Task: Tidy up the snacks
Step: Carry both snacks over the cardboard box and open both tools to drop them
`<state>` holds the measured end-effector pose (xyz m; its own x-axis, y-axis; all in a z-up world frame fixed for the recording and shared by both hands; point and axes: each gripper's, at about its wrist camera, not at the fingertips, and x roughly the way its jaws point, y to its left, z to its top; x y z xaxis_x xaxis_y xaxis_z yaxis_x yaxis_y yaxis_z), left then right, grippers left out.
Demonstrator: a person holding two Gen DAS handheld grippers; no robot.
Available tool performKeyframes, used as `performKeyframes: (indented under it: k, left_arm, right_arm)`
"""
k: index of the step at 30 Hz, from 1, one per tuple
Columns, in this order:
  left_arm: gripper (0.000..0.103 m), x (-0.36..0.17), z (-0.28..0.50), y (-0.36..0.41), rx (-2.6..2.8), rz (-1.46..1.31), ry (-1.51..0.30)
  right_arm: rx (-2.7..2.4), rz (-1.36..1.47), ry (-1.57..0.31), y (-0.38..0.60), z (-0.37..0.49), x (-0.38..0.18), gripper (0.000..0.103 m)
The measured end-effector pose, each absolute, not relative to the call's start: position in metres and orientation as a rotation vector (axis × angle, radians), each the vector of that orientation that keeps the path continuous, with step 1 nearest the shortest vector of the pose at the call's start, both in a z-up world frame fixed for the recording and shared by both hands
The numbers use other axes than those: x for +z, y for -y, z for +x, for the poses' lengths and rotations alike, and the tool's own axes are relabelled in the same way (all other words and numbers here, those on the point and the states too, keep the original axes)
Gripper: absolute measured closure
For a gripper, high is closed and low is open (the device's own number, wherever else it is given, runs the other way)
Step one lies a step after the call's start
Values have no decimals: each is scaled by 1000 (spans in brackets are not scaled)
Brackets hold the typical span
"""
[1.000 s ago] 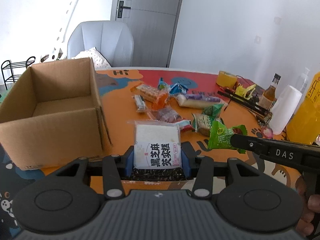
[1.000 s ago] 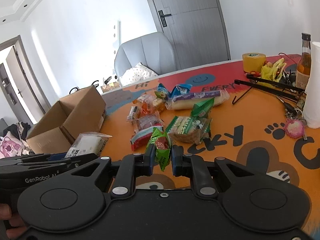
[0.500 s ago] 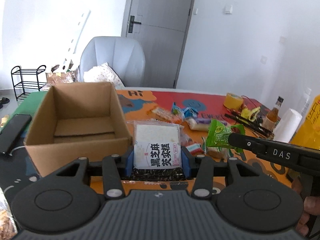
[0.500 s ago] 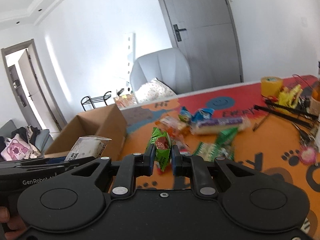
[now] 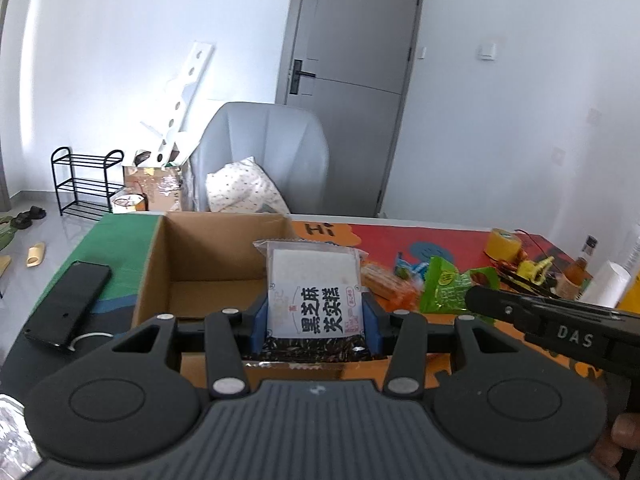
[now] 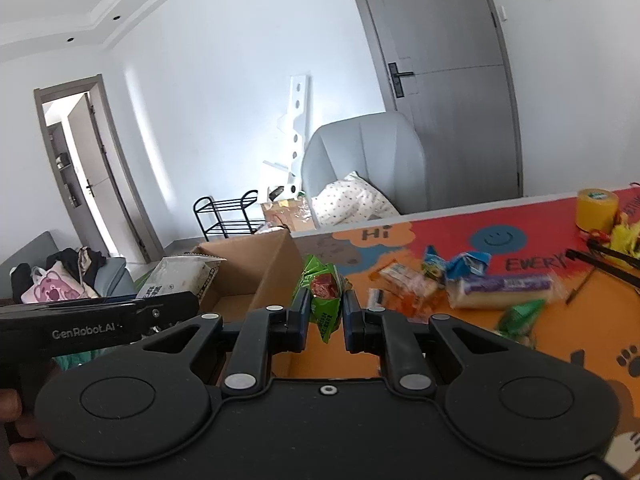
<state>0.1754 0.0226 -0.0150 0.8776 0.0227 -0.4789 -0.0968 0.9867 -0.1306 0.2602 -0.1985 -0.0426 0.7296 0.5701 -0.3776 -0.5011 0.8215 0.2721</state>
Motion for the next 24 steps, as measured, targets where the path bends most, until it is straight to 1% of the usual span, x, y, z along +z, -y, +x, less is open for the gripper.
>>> performKeyframes:
  k: [7, 17, 24]
  left_arm:
    - [57, -12, 187, -55, 113, -165, -513]
    - [57, -23, 206, -86, 164, -179, -571]
    - [50, -21, 202, -92, 181, -185, -572]
  right_arm:
    - [636, 143, -461, 171, 270, -33, 88]
    - [695, 130, -468, 129, 281, -29, 88]
    - [718, 132, -501, 112, 285, -33, 88]
